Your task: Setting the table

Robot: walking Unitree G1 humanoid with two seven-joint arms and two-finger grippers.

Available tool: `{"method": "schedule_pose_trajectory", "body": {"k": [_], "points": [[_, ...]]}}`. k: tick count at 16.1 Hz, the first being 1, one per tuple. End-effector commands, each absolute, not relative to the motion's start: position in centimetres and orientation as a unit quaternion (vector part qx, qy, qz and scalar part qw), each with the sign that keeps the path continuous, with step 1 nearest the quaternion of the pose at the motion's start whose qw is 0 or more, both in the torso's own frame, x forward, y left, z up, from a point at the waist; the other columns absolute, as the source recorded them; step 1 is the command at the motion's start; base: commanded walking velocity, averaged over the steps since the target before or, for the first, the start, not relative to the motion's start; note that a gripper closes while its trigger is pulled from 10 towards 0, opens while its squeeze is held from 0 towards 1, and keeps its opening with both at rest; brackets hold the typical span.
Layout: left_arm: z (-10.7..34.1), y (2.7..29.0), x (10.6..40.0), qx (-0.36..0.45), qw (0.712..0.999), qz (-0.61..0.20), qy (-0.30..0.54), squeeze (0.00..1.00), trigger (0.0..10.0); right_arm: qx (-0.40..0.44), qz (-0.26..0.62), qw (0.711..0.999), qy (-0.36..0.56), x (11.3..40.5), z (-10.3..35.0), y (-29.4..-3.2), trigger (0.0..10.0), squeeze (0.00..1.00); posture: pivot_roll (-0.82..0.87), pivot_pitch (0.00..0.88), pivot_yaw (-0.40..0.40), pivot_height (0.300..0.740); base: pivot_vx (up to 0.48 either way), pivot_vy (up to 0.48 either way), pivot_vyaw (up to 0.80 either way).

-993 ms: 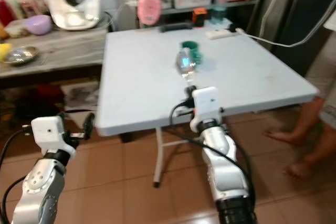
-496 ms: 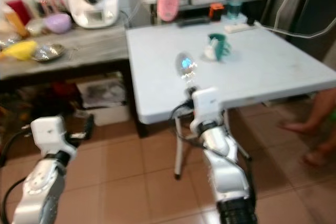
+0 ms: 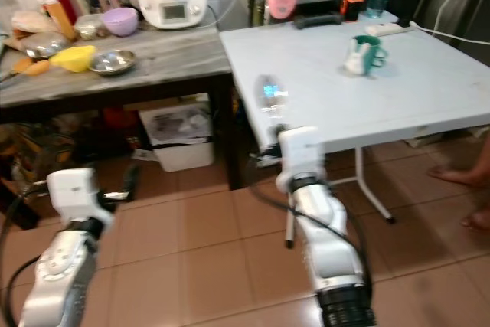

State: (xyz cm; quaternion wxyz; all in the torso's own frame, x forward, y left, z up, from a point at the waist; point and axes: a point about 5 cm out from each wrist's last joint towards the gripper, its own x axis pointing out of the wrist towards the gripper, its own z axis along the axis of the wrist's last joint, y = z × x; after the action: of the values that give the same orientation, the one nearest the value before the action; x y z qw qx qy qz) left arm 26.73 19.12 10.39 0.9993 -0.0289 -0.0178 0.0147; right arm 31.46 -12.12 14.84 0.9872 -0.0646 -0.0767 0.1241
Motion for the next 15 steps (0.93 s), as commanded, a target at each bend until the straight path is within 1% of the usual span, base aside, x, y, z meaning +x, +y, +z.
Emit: {"method": "schedule_pose_trajectory", "body": {"k": [1,6,9,12,15], "points": [[10.60,18.62,26.92,-0.028,0.999,0.007,-0.021,0.00,10.0,-0.070,0.113,0.987,-0.089,31.63,15.47,-12.87,10.0,0.00,-0.15,0.000,0.079,0.740,0.000,0.480,0.00],[10.53,18.76,27.01,-0.022,1.000,0.011,-0.018,0.00,10.0,-0.074,0.114,0.986,-0.091,31.68,15.43,-12.82,10.0,0.00,-0.15,0.000,0.078,0.740,0.000,0.480,0.00],[10.58,18.52,27.05,-0.022,0.999,0.010,-0.021,0.00,10.0,-0.081,0.117,0.985,-0.094,31.68,15.44,-12.76,10.0,0.00,-0.15,0.000,0.078,0.740,0.000,0.000,0.00],[10.50,18.35,27.07,-0.023,1.000,0.008,-0.019,0.00,10.0,-0.081,0.117,0.985,-0.093,31.65,15.41,-12.81,10.0,0.00,-0.15,0.000,0.078,0.740,0.000,0.000,0.49],[10.42,18.16,27.13,-0.027,0.999,0.001,-0.018,0.00,10.0,-0.080,0.114,0.986,-0.091,31.65,15.34,-12.93,10.0,0.00,-0.15,0.000,0.077,0.740,0.000,0.000,0.00]]}}
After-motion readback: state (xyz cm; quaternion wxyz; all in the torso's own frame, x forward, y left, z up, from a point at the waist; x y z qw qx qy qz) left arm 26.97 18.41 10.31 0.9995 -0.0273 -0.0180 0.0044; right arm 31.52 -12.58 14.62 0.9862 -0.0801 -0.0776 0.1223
